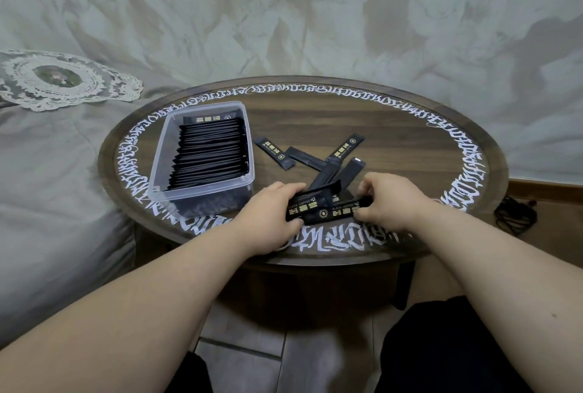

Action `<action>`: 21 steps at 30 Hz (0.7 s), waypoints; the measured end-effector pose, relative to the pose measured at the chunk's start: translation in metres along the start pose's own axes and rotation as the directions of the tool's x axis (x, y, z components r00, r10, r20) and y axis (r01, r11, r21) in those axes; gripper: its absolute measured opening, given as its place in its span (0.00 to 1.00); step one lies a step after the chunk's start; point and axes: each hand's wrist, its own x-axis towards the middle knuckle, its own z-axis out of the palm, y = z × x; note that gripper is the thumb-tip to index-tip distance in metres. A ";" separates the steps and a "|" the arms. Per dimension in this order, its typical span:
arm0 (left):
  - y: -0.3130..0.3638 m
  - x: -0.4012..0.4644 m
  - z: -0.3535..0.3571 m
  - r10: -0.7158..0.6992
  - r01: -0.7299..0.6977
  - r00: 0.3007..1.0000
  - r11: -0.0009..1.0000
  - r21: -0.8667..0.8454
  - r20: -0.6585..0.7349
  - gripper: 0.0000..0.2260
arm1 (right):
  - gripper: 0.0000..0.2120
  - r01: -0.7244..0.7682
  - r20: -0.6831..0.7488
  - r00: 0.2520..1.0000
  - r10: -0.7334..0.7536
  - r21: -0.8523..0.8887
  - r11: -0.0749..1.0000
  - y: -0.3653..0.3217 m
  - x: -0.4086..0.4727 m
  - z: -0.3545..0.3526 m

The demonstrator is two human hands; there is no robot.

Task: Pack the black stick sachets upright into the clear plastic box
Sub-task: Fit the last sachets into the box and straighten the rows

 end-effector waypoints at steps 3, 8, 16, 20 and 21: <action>0.004 0.000 0.000 0.023 -0.022 0.999 0.999 -0.047 0.031 0.32 | 0.11 0.050 -0.073 0.996 -0.046 0.043 0.998 -0.008 0.002 0.006; 0.005 0.000 0.002 0.049 -0.052 0.998 0.996 0.074 0.042 0.29 | 0.19 0.075 -0.094 0.993 -0.064 0.109 0.991 -0.018 0.007 0.011; 0.005 0.001 -0.004 0.060 -0.060 0.998 0.997 0.054 0.003 0.22 | 0.23 0.226 0.040 0.973 -0.226 0.004 0.974 -0.019 0.003 0.011; 0.005 0.000 -0.002 0.073 -0.075 0.997 0.996 0.041 0.034 0.25 | 0.11 0.265 0.023 0.964 -0.264 -0.030 0.964 -0.023 0.005 0.017; 0.003 0.001 -0.002 0.069 -0.070 0.997 0.996 0.062 0.033 0.25 | 0.09 0.271 0.023 0.963 -0.270 -0.034 0.962 -0.023 0.006 0.018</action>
